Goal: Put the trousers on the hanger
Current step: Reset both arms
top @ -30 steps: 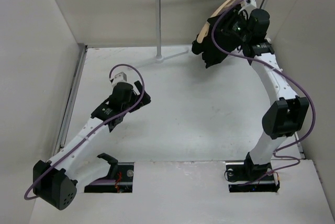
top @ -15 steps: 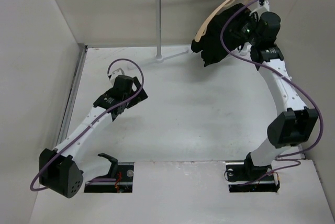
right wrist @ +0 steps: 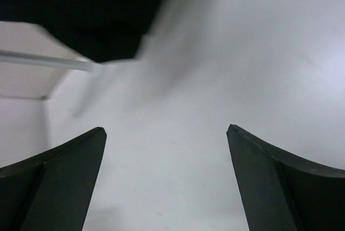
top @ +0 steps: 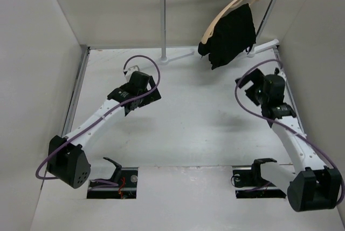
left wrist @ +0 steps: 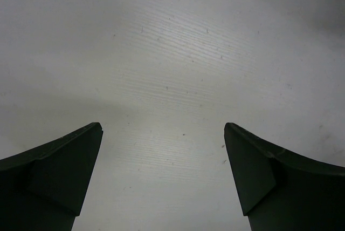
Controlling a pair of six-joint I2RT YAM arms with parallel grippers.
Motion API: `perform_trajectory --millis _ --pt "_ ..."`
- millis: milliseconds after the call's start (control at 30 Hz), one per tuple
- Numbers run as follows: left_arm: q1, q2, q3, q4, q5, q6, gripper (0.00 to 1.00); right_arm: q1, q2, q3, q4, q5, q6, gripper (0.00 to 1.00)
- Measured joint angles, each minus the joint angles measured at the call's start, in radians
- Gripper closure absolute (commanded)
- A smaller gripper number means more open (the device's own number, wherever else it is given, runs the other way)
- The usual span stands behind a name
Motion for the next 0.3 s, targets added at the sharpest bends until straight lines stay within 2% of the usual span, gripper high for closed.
perform_trajectory --millis 167,300 --pt "-0.006 0.0 0.0 -0.003 -0.001 0.026 0.0 -0.006 -0.102 -0.175 -0.198 0.113 0.016 0.0" --pt "-0.014 0.0 0.0 -0.008 -0.002 0.058 0.0 0.021 -0.182 -0.215 -0.241 0.148 0.043 0.0"
